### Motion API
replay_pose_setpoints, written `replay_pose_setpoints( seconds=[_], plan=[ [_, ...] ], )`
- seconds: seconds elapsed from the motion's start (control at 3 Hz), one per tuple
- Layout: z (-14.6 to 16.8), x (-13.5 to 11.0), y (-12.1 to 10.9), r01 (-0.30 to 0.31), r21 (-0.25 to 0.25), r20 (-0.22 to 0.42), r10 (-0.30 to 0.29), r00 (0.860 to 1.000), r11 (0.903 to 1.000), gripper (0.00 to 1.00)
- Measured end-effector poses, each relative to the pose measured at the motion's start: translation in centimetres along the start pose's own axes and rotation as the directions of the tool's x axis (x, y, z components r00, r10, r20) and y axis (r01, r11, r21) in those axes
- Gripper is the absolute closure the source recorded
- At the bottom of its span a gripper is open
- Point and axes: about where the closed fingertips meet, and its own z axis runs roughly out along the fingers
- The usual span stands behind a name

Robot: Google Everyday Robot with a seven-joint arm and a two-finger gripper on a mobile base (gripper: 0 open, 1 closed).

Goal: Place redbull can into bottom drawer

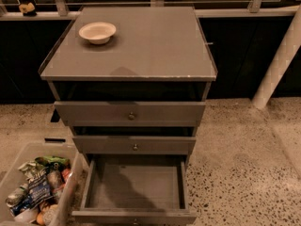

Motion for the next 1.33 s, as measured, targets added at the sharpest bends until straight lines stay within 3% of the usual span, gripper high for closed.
replay_pose_setpoints(
  seconds=[0.33,0.67,1.0,1.33],
  plan=[
    [0.0,-1.0,2.6,-0.062,-0.001,0.021,0.062,0.998,0.9980,1.00],
    [0.0,-1.1,2.6,-0.061,-0.004,0.021,0.061,0.998,0.9981,1.00],
    [0.8,0.3,5.4,-0.059,-0.098,-0.047,0.055,0.997,0.9934,1.00],
    [1.6,2.3,11.6,-0.115,-0.207,-0.121,0.092,0.988,0.9714,1.00]
  ],
)
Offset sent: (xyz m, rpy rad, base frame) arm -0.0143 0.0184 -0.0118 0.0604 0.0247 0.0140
